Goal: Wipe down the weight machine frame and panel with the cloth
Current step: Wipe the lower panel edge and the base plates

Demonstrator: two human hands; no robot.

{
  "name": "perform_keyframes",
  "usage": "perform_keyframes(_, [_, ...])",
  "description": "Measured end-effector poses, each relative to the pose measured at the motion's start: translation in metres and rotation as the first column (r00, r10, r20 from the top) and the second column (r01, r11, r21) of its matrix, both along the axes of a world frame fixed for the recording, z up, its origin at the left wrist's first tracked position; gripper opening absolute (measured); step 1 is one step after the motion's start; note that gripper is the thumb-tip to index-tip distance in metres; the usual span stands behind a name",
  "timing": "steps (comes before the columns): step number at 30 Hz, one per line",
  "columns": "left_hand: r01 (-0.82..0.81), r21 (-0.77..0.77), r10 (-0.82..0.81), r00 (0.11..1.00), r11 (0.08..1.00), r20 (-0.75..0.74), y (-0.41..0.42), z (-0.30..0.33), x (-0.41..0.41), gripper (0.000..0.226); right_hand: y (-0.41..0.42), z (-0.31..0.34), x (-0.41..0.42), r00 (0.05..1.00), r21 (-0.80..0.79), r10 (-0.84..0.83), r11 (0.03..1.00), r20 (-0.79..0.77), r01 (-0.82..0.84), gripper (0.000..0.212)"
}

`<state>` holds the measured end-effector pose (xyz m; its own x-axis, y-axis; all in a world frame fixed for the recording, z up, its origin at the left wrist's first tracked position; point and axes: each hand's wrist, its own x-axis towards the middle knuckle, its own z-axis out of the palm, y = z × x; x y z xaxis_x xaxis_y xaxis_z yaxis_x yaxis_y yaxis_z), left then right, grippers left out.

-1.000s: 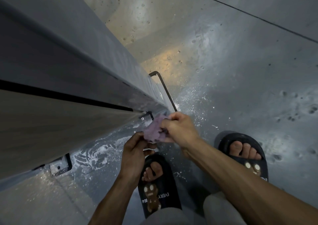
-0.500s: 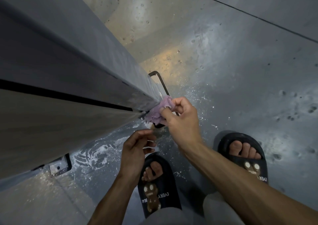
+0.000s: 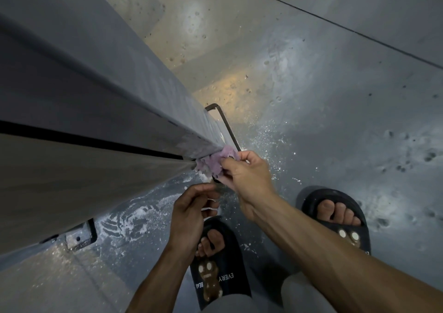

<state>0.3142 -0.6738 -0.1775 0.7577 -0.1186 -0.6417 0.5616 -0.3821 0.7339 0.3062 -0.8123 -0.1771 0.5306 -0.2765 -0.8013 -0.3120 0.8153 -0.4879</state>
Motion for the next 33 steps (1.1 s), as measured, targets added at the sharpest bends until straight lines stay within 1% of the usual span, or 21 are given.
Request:
perform_keyframes(2, [0.002,-0.002,-0.002,1.0,1.0,0.005,0.0,0.001,0.001,0.031,-0.004,-0.009,0.0,0.998,-0.037,0.046,0.998,-0.036,-0.047,0.027])
perform_keyframes(4, [-0.002,-0.008,0.002,1.0,1.0,0.004,0.0,0.0,0.003,0.029,-0.011,-0.023,-0.005,0.991,-0.173,0.093,0.979,-0.092,-0.108,0.023])
perform_keyframes(6, [0.0,-0.014,0.0,1.0,1.0,0.006,0.001,0.0,0.003,0.027,-0.021,-0.032,-0.011,0.982,-0.331,0.1,0.932,-0.159,-0.148,0.02])
perform_keyframes(8, [0.001,-0.009,-0.001,1.0,1.0,0.006,0.001,0.001,0.001,0.027,-0.024,-0.038,-0.011,0.971,-0.405,0.136,0.89,-0.198,-0.208,0.02])
perform_keyframes(11, [0.001,0.002,-0.001,1.0,1.0,0.002,-0.001,0.001,-0.001,0.027,-0.013,-0.042,0.003,0.952,-0.359,0.217,0.889,-0.218,-0.285,0.021])
perform_keyframes(16, [0.001,0.011,-0.001,1.0,1.0,-0.006,-0.003,0.002,-0.002,0.028,0.002,-0.046,0.014,0.93,-0.298,0.247,0.897,-0.273,-0.325,0.025])
perform_keyframes(17, [-0.001,0.014,0.001,1.0,1.0,-0.011,-0.003,0.002,-0.003,0.029,0.003,-0.045,0.013,0.934,-0.245,0.253,0.917,-0.252,-0.315,0.025])
perform_keyframes(18, [-0.005,0.015,0.006,1.0,1.0,-0.017,-0.003,0.001,-0.004,0.029,0.004,-0.044,0.014,0.945,-0.163,0.254,0.943,-0.206,-0.29,0.025])
perform_keyframes(20, [-0.016,0.015,0.017,0.999,1.0,-0.032,-0.003,0.001,-0.006,0.031,0.002,-0.034,0.018,0.974,0.027,0.205,0.979,-0.091,-0.204,0.026])
perform_keyframes(21, [-0.02,0.013,0.02,0.999,1.0,-0.034,-0.004,0.001,-0.006,0.032,-0.001,-0.03,0.019,0.982,0.058,0.177,0.983,-0.067,-0.173,0.024])
perform_keyframes(22, [-0.02,0.01,0.02,0.999,1.0,-0.032,-0.004,0.001,-0.005,0.032,-0.005,-0.029,0.019,0.988,0.045,0.138,0.99,-0.068,-0.135,0.02])
perform_keyframes(24, [-0.008,0.01,0.008,1.0,1.0,-0.021,-0.003,0.002,-0.003,0.03,-0.011,-0.03,0.013,0.995,-0.068,0.067,0.995,-0.08,-0.073,0.018])
perform_keyframes(26, [-0.004,0.013,0.004,1.0,1.0,-0.015,0.0,0.001,-0.001,0.028,-0.01,-0.035,0.008,0.995,-0.16,0.051,0.985,-0.082,-0.063,0.022])
perform_keyframes(29, [-0.022,0.0,0.022,1.0,1.0,-0.01,0.0,0.002,-0.002,0.026,-0.006,-0.034,0.009,0.986,-0.267,0.136,0.951,-0.096,-0.158,0.024])
perform_keyframes(31, [-0.033,-0.017,0.033,0.999,0.999,-0.005,-0.002,0.003,-0.001,0.024,-0.005,-0.029,0.008,0.983,-0.368,0.175,0.912,-0.047,-0.18,0.024])
perform_keyframes(33, [-0.04,-0.033,0.04,0.999,0.999,0.002,-0.004,0.003,0.0,0.023,-0.002,-0.02,0.002,0.977,-0.504,0.211,0.846,0.017,-0.173,0.021])
